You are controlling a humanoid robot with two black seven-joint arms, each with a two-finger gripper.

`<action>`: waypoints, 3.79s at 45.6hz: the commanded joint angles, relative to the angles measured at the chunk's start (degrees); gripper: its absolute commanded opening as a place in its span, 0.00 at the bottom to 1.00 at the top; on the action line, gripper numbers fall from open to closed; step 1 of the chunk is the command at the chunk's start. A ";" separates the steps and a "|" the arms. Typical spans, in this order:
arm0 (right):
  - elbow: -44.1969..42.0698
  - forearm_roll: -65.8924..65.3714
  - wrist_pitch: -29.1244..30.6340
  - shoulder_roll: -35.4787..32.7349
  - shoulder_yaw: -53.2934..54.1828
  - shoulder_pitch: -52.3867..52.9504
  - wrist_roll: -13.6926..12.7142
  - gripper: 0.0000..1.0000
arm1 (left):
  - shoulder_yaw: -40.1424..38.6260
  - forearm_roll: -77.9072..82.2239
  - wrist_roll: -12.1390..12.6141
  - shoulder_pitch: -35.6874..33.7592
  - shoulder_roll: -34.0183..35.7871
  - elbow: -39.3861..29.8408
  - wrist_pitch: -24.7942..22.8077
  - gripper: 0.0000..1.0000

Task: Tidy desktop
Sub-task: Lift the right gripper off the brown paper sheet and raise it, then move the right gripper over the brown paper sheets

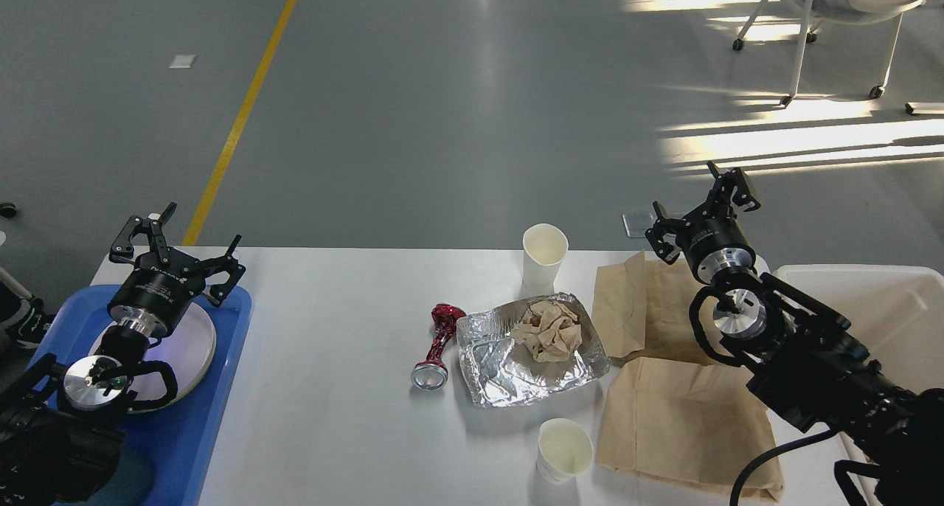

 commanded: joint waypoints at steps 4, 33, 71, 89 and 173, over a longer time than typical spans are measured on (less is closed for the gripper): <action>1.31 -0.44 6.38 -5.19 -0.62 0.42 -0.15 1.00 | 0.00 0.00 0.00 0.00 0.00 0.00 0.09 0.96; 5.44 -21.00 15.44 -11.43 -39.20 21.78 -3.66 1.00 | 0.00 0.00 0.00 0.00 0.00 0.00 0.00 0.96; 11.24 -36.75 20.98 2.89 -83.66 43.22 -21.33 1.00 | 0.00 0.00 0.00 0.00 0.00 0.00 0.00 0.96; 12.38 -19.88 23.35 4.30 -94.75 52.19 -21.16 1.00 | 0.00 0.00 0.00 0.00 0.00 0.00 0.00 0.96; 17.84 -24.88 36.27 -2.11 -100.12 50.09 -22.21 1.00 | 0.00 0.00 0.00 0.00 0.00 0.00 0.00 0.96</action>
